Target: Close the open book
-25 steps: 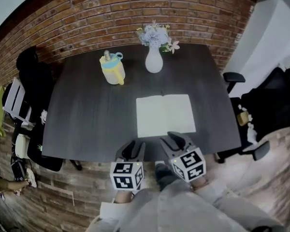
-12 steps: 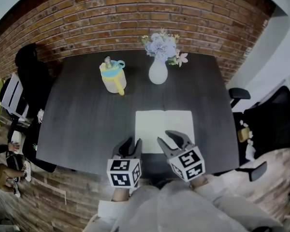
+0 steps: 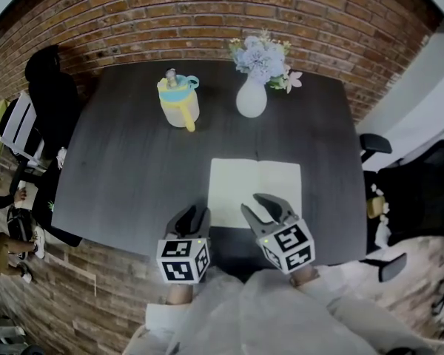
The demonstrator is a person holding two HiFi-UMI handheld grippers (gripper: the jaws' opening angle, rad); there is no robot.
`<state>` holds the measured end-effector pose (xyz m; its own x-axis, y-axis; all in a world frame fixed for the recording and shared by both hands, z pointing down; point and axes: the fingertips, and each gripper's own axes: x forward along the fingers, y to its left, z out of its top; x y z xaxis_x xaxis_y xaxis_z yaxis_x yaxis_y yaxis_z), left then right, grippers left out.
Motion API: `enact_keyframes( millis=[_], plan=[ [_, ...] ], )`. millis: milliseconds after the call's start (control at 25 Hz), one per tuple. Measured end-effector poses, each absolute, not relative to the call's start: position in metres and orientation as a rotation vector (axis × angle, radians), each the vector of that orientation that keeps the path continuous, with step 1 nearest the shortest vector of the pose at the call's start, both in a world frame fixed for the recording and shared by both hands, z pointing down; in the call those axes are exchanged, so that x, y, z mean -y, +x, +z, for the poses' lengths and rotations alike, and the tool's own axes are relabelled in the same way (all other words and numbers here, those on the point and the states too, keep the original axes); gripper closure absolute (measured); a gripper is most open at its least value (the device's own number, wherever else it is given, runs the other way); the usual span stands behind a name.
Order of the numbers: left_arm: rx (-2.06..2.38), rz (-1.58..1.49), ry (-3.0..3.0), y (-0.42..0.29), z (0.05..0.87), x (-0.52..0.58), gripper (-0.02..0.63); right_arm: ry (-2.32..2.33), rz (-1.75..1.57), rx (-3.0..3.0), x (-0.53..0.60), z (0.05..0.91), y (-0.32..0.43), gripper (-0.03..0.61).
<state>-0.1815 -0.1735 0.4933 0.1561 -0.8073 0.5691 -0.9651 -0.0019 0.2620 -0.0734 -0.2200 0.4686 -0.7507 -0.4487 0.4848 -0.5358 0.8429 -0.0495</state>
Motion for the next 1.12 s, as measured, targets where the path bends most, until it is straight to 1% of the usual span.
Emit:
enact_keyframes(
  millis=[360,720,1120],
  plan=[
    [1.626,0.344,1.836,-0.188,0.505,0.169,0.494,0.721,0.308,2.461,0.206,0.475,-0.076,0.448],
    [1.532,0.373,1.877,-0.185,0.509,0.164,0.494,0.697,0.234,2.404,0.188,0.482,-0.083,0.448],
    [1.45,0.403,1.867,-0.185,0.528,0.146,0.494,0.57,0.216,2.292,0.163,0.512,-0.094,0.448]
  ],
)
